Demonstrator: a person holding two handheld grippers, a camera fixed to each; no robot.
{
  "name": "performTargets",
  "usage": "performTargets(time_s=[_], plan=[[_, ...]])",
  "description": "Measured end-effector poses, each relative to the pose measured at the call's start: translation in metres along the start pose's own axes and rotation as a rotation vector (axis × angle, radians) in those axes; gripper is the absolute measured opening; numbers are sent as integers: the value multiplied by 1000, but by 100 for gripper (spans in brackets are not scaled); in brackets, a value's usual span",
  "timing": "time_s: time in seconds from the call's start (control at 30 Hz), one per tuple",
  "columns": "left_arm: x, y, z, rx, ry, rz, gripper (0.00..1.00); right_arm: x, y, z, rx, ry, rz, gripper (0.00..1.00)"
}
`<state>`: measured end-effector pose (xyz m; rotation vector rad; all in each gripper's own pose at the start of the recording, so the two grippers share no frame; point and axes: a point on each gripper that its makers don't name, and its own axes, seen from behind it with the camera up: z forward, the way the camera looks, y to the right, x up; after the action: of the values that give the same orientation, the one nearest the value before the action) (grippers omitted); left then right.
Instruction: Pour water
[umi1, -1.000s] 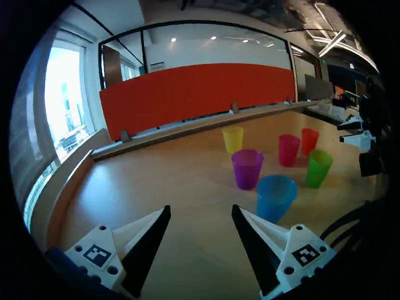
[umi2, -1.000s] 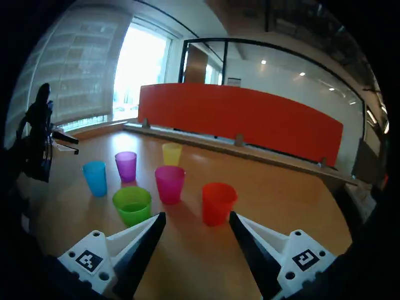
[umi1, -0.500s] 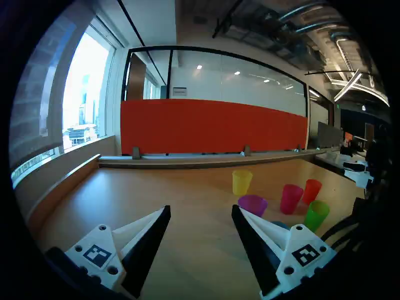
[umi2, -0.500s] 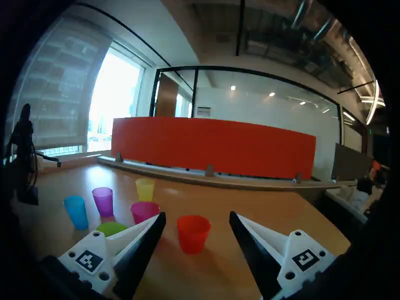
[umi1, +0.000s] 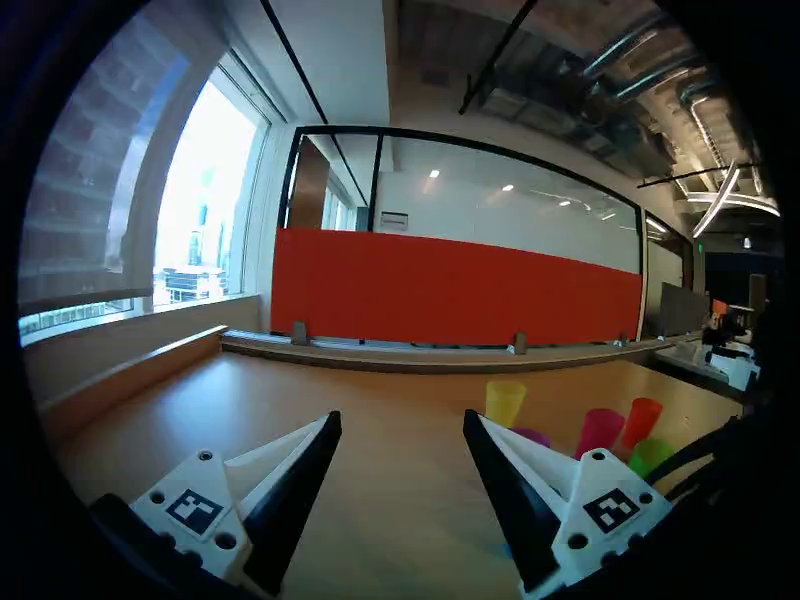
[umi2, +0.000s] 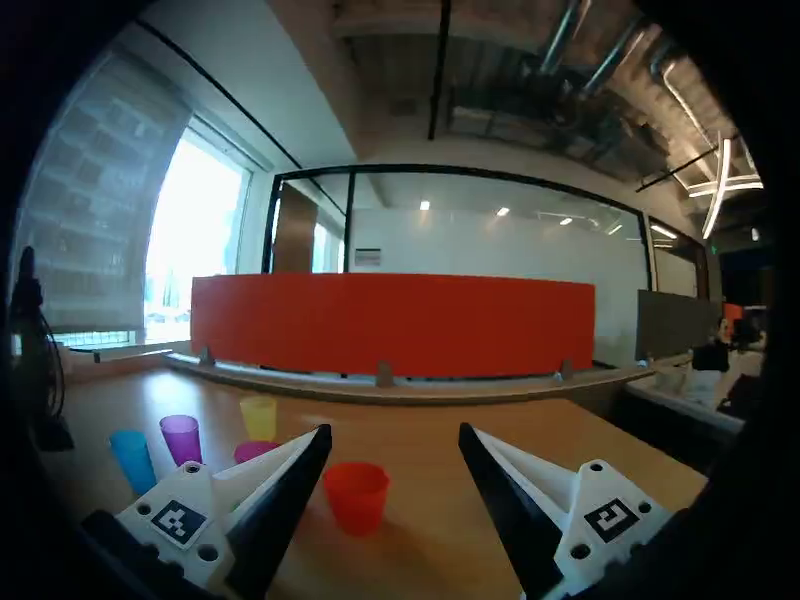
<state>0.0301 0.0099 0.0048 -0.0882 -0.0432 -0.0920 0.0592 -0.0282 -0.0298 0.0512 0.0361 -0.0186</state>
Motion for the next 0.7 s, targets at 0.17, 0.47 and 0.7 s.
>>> performTargets(time_s=[0.17,0.47,0.7], plan=[[-2,-2,-1,29,14,24,90,1,11,0,-49,26,34,98],[-7,-8,1,63,11,44,90,6,19,0,-84,49,55,98],[-16,-10,3,88,-7,117,90,8,14,3,-80,40,35,98]])
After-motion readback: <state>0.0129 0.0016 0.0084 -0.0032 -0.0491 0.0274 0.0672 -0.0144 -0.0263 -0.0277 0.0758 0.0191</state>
